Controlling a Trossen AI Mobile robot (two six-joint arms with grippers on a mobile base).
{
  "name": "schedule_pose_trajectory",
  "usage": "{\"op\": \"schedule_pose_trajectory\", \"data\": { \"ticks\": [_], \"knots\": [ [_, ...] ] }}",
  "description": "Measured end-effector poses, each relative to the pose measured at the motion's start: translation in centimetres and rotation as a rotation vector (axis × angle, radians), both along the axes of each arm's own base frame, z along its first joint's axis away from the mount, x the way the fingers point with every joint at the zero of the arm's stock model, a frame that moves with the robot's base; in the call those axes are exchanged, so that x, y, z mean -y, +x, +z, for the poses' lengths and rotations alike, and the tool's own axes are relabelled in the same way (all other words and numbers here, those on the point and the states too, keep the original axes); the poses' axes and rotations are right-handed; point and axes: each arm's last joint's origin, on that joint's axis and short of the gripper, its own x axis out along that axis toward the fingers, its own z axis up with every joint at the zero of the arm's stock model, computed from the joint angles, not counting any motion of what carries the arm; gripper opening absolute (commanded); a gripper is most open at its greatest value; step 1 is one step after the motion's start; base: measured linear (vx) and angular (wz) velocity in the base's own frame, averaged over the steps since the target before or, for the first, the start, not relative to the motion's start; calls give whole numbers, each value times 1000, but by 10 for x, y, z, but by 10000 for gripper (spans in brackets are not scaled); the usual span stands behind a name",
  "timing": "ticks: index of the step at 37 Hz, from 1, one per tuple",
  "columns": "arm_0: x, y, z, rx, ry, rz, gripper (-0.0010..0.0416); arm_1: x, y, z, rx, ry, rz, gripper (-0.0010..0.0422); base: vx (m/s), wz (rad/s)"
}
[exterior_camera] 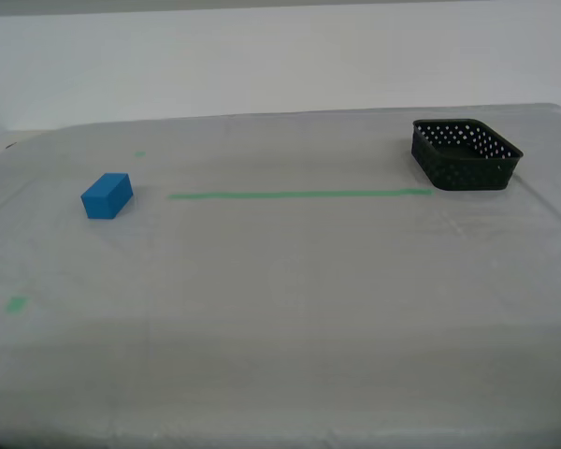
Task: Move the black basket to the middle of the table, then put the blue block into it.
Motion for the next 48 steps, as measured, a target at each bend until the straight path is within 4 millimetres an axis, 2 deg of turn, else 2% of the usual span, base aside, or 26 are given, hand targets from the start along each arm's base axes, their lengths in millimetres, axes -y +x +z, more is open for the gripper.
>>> {"op": "schedule_pose_trajectory", "data": {
  "ticks": [36,48],
  "knots": [
    [0,1,-2,-41,20,2,0,0,0,0,0,0,0,0,0,0],
    [0,9,28,-174,20,1,0,0,0,0,0,0,0,0,0,0]
  ]
}}
